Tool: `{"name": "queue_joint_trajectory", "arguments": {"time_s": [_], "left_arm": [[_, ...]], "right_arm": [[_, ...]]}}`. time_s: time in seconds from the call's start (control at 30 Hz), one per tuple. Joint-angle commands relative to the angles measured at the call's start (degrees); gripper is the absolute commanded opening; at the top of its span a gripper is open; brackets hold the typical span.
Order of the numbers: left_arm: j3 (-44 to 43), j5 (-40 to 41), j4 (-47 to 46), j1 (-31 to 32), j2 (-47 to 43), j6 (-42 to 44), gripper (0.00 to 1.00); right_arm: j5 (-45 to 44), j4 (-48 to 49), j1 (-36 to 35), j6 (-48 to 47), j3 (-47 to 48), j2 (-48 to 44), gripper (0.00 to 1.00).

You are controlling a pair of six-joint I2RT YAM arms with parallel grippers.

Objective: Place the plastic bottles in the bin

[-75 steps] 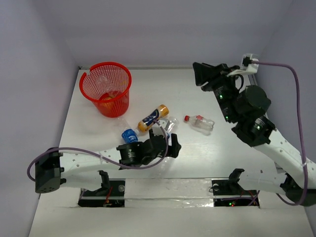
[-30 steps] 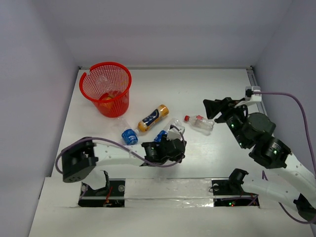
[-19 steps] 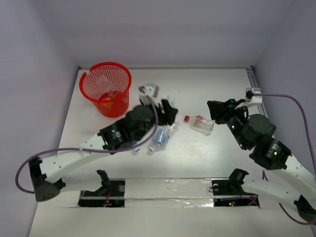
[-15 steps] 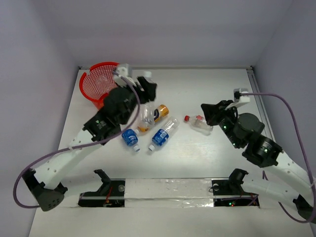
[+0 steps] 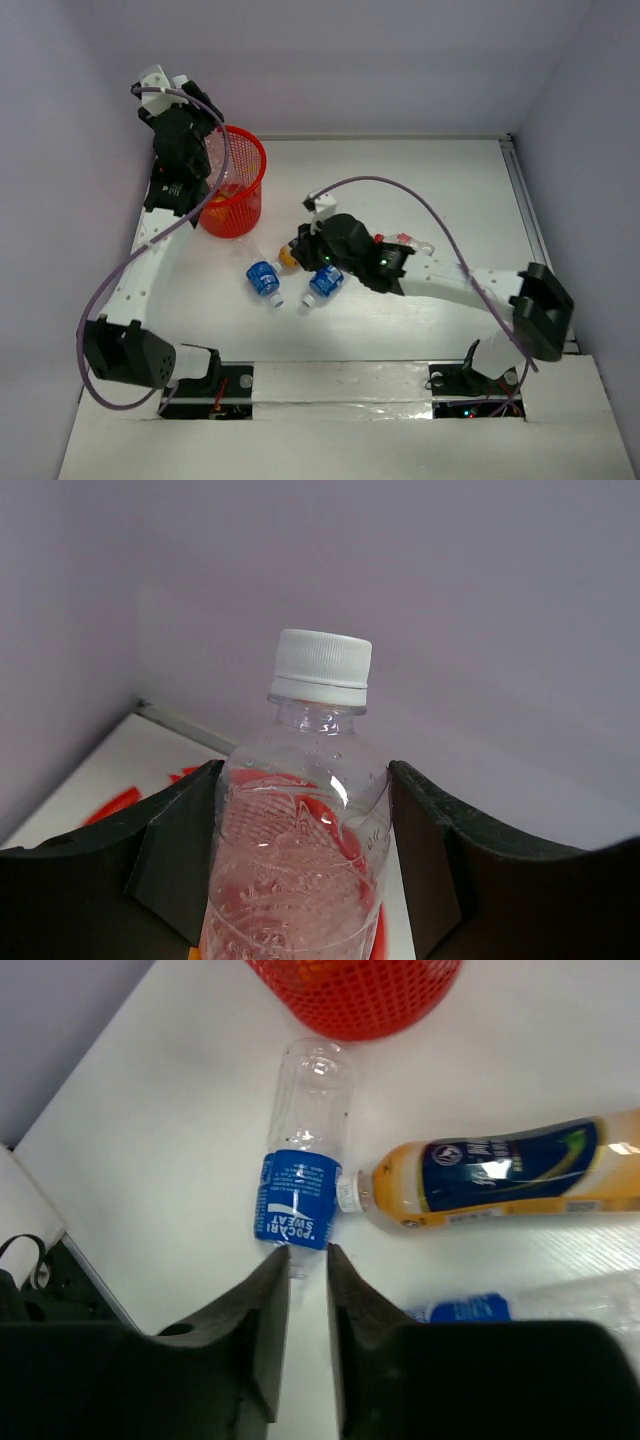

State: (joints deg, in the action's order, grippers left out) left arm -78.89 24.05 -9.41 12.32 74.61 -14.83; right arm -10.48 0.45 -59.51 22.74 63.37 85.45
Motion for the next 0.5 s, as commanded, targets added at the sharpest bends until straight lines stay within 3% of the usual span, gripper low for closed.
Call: {"name": "queue_joint_trajectory", "arguments": {"time_s": [0.0,0.03,0.2,0.47], "left_arm": [[-2.15,0.82,-7.72,-3.34,2.47,2.96,0.44],[-1.71,1.86,-8.77,-3.96,3.08,3.83,0.44],[1.63,3.98,-18.70,-3.97,6.25,11.56,0.44],[11.04,4.51,-31.36,-3.97,9.06,16.15,0.46]], "right_arm": [[-0.06,1.40,-1.57,-2.44,9.20,6.89,0.32],[-0.24,1.14,-1.58,-2.44,10.18,8.40,0.43],[0.20,0.52,-2.72,-3.14,15.62,15.35,0.65],[-0.41,-3.25,-4.47,-6.57,24.67,27.38,0.74]]}}
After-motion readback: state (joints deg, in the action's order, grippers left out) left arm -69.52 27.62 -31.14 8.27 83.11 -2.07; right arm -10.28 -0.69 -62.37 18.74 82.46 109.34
